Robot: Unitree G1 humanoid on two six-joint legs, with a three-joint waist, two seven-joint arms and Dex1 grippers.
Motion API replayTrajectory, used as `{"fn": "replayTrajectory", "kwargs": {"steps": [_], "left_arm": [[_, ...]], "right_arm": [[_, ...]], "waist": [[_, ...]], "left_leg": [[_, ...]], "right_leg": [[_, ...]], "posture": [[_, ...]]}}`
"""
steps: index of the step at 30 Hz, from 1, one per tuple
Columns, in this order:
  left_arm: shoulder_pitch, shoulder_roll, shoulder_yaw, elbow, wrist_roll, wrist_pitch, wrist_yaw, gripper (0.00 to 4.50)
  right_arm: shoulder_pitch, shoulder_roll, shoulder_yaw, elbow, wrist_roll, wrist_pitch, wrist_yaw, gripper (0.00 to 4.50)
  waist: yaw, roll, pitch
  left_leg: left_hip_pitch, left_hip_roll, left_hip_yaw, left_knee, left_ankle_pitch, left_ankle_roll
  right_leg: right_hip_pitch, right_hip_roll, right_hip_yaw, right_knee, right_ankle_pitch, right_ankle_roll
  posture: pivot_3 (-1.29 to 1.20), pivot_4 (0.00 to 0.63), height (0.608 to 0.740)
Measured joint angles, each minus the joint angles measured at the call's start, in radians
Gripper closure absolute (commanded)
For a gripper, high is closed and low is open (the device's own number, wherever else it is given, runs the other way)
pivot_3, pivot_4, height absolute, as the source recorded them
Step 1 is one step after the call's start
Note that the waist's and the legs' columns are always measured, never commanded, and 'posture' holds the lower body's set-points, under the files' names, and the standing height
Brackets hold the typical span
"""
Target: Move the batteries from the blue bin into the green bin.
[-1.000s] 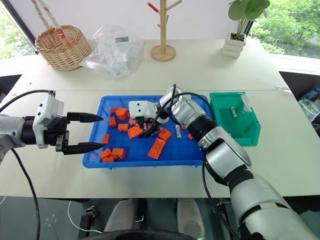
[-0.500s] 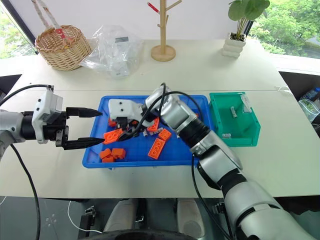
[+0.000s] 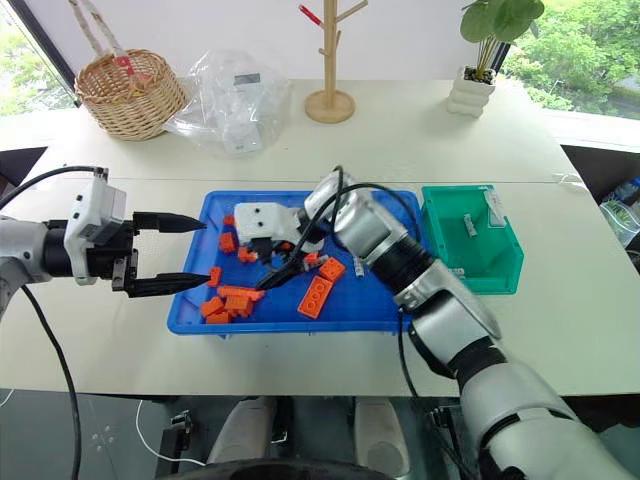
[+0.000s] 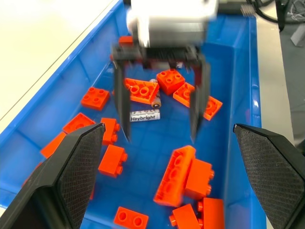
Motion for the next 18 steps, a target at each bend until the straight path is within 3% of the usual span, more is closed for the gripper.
{"fn": "replayTrajectory", "kwargs": {"steps": [10,18], "left_arm": [[-0.006,-0.011,-0.012,0.001,0.0,-0.002,0.007,0.0],[-0.015,-0.015,-0.01,-0.002,-0.006,0.007,0.029,0.0]], "right_arm": [[-0.026,0.037,-0.014,0.312,-0.048,-0.258,-0.028,0.66],[-0.036,0.073,-0.052,0.457,-0.063,-0.35,-0.077,0.66]], "waist": [[-0.021,0.0,0.0],[-0.025,0.0,0.0]], "left_leg": [[0.0,0.0,0.0,0.0,0.0,0.0],[0.0,0.0,-0.001,0.0,0.0,0.0]], "right_leg": [[0.0,0.0,0.0,0.0,0.001,0.001],[0.0,0.0,0.0,0.0,0.001,0.002]], "posture": [[0.0,0.15,0.736],[0.0,0.15,0.736]]}}
